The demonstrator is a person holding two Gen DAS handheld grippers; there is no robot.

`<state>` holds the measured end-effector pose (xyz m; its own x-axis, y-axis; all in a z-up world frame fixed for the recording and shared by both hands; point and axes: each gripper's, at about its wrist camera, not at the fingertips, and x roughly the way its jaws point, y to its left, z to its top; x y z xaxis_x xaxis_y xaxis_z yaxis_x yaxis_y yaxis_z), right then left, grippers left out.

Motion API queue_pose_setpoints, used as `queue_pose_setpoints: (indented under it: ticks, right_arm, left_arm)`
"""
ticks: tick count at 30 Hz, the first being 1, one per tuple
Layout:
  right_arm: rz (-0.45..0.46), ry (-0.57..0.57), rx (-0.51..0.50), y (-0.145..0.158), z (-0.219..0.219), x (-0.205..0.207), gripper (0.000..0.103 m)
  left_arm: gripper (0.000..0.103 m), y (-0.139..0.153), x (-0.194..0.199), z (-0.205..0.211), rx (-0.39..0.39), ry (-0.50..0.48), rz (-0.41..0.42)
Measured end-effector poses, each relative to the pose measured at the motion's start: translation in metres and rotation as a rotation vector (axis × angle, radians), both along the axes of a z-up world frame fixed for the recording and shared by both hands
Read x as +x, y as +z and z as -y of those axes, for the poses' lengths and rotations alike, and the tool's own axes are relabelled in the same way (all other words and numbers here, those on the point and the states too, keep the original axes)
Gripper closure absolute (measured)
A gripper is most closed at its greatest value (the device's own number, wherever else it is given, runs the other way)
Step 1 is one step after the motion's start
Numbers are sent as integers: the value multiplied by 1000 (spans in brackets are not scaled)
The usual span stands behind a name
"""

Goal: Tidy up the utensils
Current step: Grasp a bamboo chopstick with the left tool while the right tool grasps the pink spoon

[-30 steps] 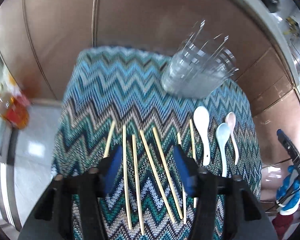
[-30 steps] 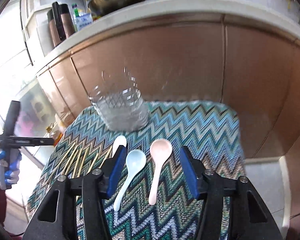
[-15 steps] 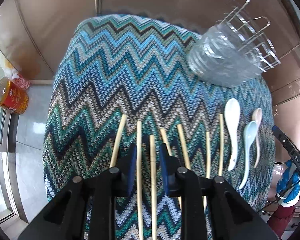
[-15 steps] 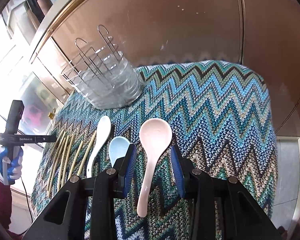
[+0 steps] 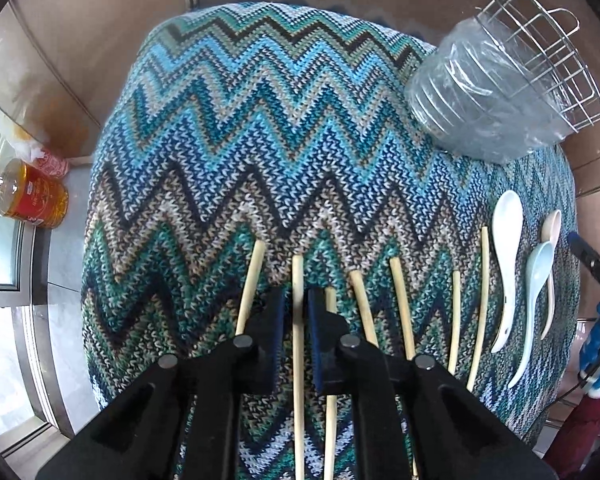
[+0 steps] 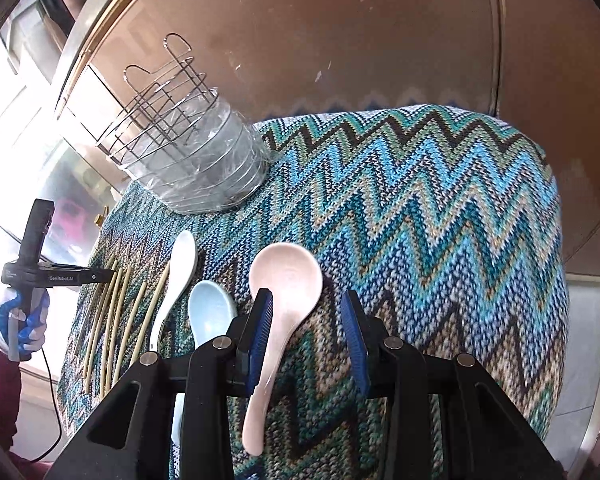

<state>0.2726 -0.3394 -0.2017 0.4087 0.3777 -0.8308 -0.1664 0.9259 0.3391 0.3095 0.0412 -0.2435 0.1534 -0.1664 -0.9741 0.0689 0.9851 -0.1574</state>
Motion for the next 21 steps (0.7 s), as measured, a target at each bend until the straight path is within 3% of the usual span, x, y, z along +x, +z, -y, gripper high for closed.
queue_pose_setpoints:
  ticks: [12, 15, 17, 21]
  right_arm:
    - [-125, 167, 29, -20, -3, 52, 68]
    - [-141, 225, 5, -25, -9, 58, 78]
    - [-136, 252, -10, -26, -15, 58, 94]
    - [-95, 273, -39, -17, -22, 48, 96]
  left_arm:
    - [97, -2, 5, -4, 14, -20, -28]
    - [98, -2, 4, 0, 24, -24, -21]
    - [99, -2, 3, 2, 26, -25, -15]
    - [99, 2, -2, 5, 34, -29, 8]
